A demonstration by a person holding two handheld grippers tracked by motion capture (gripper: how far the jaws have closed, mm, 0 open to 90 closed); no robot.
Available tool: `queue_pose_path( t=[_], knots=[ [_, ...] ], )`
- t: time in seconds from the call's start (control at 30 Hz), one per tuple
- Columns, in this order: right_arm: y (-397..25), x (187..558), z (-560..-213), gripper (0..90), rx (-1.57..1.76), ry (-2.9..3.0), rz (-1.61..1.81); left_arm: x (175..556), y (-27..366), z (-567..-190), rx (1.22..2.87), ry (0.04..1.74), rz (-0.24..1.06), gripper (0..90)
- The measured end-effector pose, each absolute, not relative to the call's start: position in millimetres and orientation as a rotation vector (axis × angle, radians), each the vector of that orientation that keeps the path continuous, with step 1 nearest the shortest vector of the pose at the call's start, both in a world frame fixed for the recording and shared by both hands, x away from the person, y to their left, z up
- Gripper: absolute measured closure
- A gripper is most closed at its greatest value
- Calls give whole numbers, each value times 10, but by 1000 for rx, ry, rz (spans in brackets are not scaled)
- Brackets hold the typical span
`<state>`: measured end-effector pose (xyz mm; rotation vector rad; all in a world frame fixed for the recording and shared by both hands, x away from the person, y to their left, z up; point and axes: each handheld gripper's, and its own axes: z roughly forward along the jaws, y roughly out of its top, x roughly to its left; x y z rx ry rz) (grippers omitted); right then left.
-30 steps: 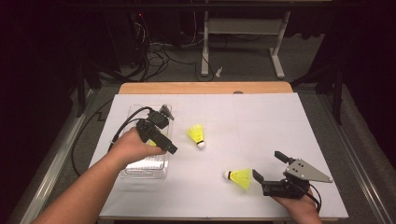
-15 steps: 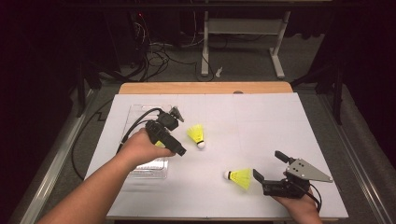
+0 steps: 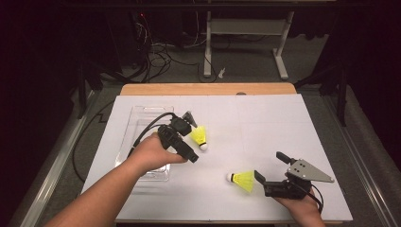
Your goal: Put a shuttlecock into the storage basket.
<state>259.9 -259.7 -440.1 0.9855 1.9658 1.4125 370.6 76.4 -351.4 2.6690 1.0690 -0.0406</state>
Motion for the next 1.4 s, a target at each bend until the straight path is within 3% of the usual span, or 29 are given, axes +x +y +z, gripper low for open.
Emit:
queue_pose_path(
  t=[0.7, 1.4],
  knots=[
    [-2644, 2603, -4409, 12, 1005, 1953, 1411, 3654, 467, -3609, 2664, 966, -82, 8],
    [-2655, 2606, -4393, 12, 1003, 1956, 1414, 3474, 138, -3841, 2703, 749, -148, 9]
  ],
)
